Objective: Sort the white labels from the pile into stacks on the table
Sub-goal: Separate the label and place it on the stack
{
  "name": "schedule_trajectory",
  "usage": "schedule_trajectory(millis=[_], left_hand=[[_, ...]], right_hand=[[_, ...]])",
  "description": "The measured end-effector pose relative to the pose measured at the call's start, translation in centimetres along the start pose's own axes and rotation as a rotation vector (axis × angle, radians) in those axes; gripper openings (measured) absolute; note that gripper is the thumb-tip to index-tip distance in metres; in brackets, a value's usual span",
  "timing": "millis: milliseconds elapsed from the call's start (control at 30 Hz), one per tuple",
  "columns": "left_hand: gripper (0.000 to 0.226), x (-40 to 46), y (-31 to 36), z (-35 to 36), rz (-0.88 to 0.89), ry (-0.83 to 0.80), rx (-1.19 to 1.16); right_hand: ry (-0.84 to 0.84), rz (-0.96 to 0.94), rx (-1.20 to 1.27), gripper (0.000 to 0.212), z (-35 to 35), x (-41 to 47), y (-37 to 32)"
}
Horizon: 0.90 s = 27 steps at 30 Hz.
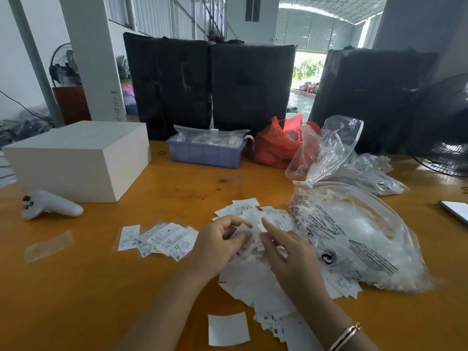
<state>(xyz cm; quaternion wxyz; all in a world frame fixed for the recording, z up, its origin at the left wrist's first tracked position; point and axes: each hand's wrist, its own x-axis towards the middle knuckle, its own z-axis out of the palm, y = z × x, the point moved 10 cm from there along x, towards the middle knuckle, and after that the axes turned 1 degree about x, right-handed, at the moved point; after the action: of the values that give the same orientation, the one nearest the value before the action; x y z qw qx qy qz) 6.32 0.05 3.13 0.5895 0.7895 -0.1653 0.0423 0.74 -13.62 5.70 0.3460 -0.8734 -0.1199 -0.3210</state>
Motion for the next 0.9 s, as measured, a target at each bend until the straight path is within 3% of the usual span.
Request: schedule_trajectory(millis=[167,300,467,667,900], left_hand=[[0.012,0.1,-0.3,0.0,-0.007,0.004,-0.002],[0.016,0.3,-0.8,-0.7,-0.025,0.047,-0.008],[0.009,0.5,-2.3,-5.1,-0.108,0.302,0.125],[0.009,0.7,-4.1,-10.3,-0.178,0.458,0.405],[0.007,0.6,-5.6,-9.3,-0.29,0.317,0.797]], right_hand=[[-0.106,-0.113,-0.076,0.039,1.4,-0.5,-1.7],[-0.101,-0.067,-0.012,0.04,1.2,-0.4,-1.1],[0.043,0.009,-0.032,0.034,-1.6,0.6,0.5],[0.247,0.101,-0.314,0.023,-7.0,1.5,4.2],[-0.017,0.345,-0.516,0.03,-5.2,0.9,8.1]])
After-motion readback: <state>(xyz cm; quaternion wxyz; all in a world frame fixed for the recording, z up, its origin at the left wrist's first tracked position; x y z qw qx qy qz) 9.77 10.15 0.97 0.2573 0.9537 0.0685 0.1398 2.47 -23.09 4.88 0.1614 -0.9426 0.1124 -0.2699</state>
